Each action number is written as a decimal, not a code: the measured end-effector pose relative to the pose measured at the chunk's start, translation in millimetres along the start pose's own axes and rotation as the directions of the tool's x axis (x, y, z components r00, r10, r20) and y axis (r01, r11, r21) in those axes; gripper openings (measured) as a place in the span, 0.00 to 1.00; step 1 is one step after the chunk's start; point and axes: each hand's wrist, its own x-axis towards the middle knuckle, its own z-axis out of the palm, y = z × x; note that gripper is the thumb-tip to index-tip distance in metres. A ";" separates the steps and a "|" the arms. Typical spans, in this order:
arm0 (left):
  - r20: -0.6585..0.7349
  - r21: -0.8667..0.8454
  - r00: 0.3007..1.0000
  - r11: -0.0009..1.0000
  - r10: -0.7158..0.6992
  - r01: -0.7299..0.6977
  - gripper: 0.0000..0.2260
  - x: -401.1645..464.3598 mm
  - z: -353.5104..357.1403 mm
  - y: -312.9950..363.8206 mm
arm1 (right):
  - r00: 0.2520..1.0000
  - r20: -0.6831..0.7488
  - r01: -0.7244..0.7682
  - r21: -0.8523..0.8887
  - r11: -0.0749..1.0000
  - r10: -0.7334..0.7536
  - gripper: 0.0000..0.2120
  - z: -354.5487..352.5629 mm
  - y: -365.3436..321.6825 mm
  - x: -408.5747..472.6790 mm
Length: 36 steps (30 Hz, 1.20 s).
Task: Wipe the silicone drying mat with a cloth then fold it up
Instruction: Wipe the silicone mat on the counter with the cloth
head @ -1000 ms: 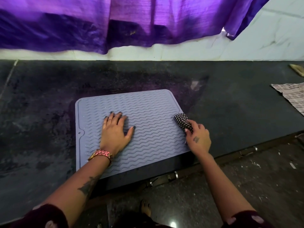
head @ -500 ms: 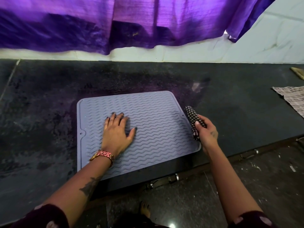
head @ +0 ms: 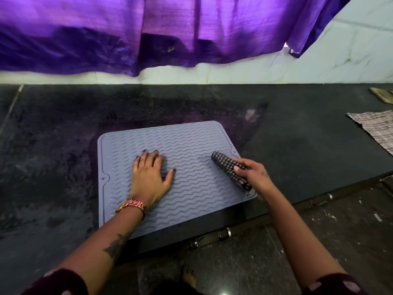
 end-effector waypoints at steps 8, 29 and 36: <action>-0.004 -0.004 1.000 1.000 0.002 -0.002 0.31 0.0 0.8 -0.9 | 0.960 0.087 -0.200 0.878 0.435 0.267 0.14 -36.8 -14.3 -10.1; 0.005 -0.004 1.000 1.000 0.008 -0.008 0.31 0.3 0.8 -0.9 | 0.927 -0.281 -0.048 -0.746 0.664 -0.248 0.22 3.4 32.1 -32.9; 0.017 0.013 1.000 1.000 0.002 -0.003 0.32 1.0 1.0 0.3 | 0.954 -0.195 0.016 -0.724 0.690 -0.227 0.17 7.3 19.0 -35.8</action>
